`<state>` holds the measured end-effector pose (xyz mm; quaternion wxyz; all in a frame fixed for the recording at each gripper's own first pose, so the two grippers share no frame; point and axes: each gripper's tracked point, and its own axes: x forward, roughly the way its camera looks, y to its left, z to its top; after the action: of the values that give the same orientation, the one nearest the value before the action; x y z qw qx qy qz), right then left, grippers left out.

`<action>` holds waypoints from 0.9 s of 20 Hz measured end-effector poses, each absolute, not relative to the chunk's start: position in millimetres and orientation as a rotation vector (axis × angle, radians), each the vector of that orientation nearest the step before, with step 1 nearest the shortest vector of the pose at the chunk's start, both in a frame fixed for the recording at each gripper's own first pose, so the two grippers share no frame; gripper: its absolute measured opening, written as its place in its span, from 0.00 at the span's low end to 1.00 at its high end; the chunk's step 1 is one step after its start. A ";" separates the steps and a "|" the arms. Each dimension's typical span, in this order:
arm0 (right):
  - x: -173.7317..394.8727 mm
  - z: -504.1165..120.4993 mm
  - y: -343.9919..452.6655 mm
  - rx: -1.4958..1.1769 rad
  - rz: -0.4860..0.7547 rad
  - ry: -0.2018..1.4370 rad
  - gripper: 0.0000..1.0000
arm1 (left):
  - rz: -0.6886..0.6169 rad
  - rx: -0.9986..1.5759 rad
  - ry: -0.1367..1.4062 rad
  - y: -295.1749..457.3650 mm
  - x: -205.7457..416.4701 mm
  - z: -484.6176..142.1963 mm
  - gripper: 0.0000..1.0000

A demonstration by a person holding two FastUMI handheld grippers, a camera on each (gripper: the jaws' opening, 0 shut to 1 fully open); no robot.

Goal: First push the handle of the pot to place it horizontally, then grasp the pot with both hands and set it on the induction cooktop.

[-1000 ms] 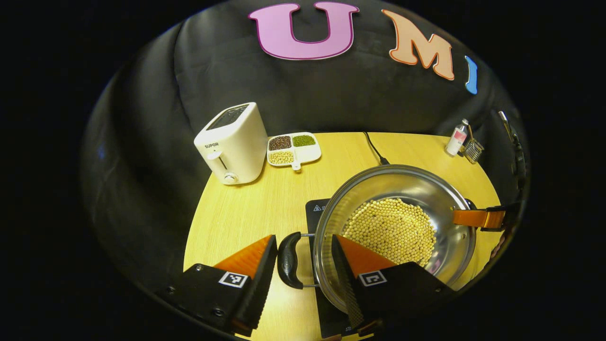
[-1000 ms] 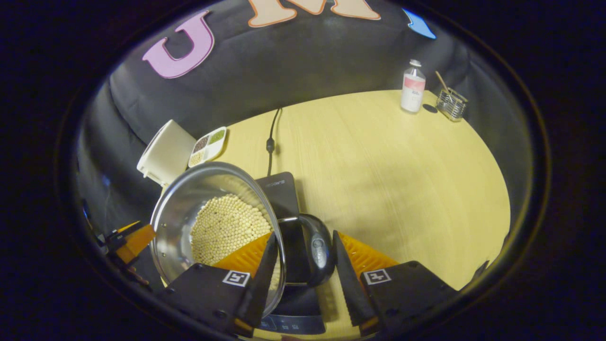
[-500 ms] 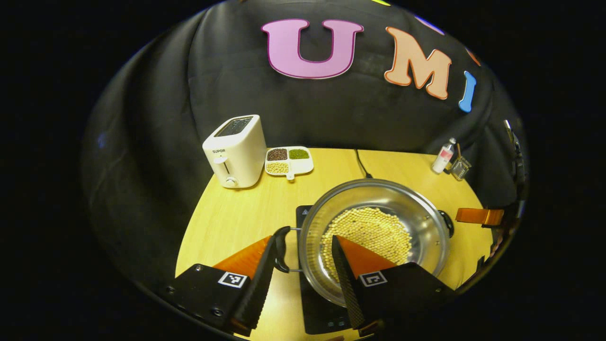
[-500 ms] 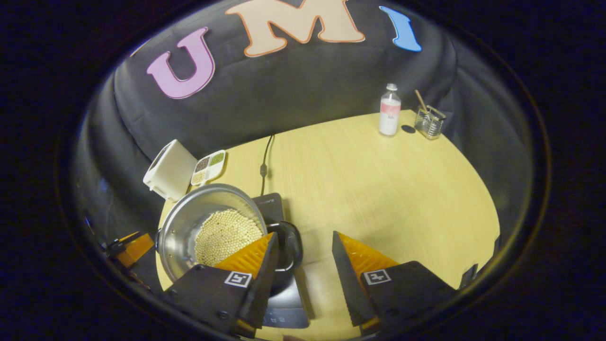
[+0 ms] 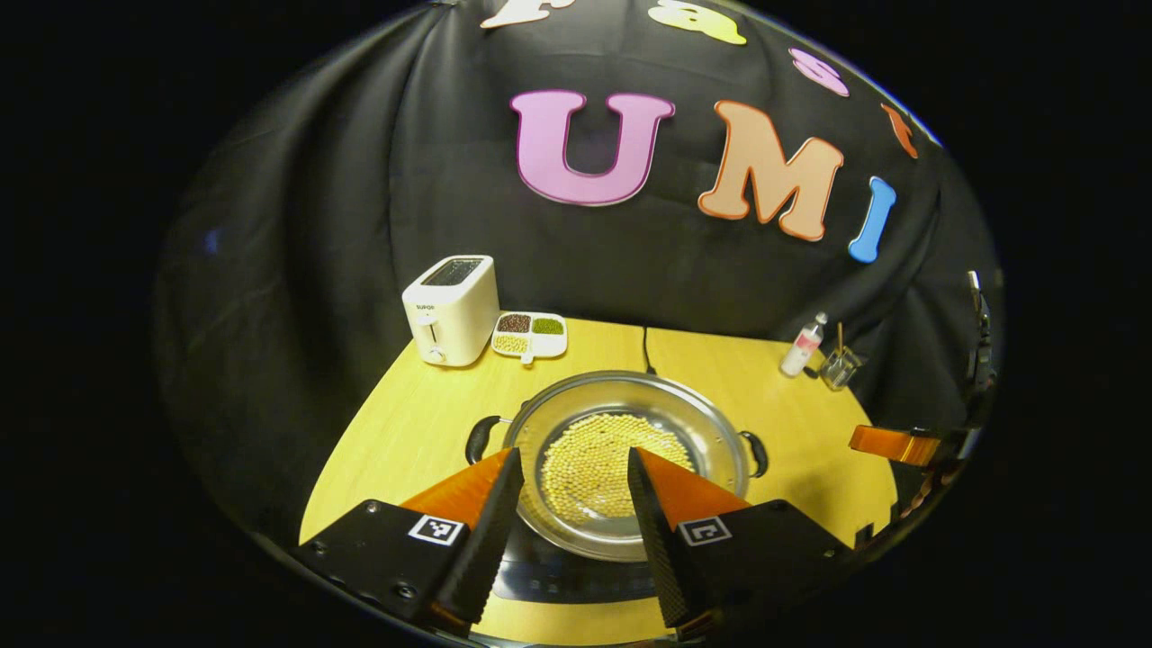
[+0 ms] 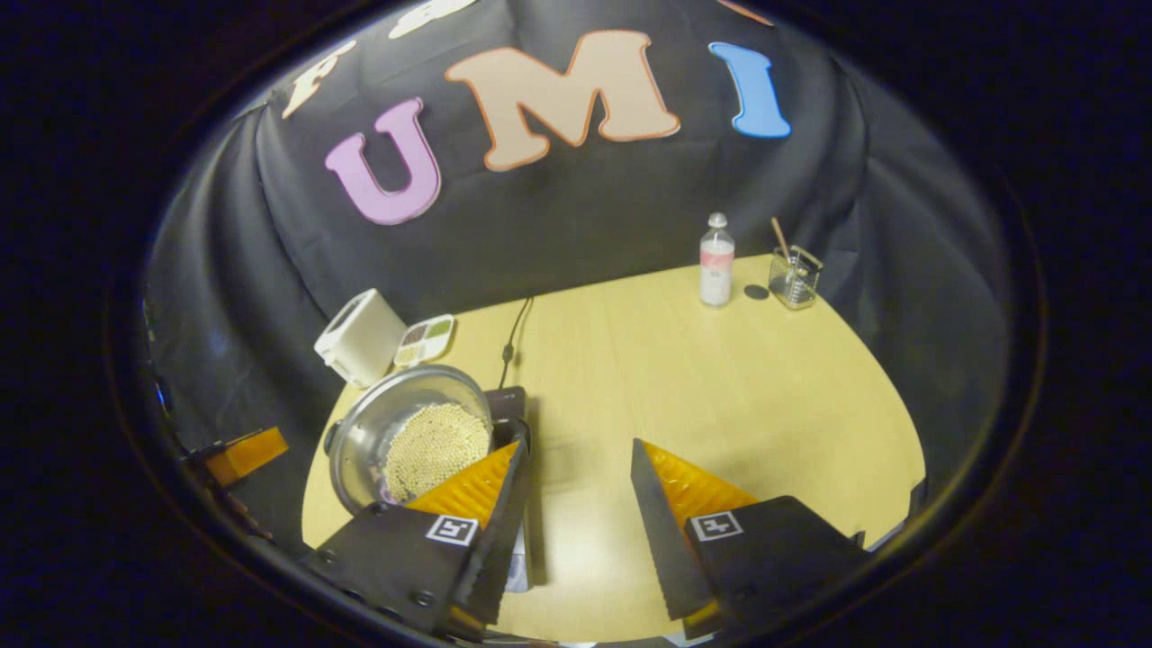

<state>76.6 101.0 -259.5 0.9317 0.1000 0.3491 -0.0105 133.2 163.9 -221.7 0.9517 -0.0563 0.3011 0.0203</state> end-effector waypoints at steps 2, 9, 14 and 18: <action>62.7 -238.8 77.9 0.182 -0.005 0.658 0.71 | 0.043 -0.099 0.548 139.3 116.9 -193.3 0.72; 24.8 -162.9 16.2 0.159 -0.016 0.468 0.66 | 0.027 0.050 0.214 62.9 71.9 -66.0 0.74; 4.3 -96.0 -2.2 0.134 -0.041 0.294 0.67 | -0.072 0.065 0.080 3.3 56.9 -22.1 0.77; -8.9 -45.4 -5.9 0.121 -0.067 0.132 0.67 | -0.110 0.111 -0.008 -5.8 39.2 2.3 0.82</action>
<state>-8.9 -5.9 -45.4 0.9954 0.0603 0.0661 -0.0334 39.2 -5.8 2.3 0.9969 0.0555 -0.0042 -0.0548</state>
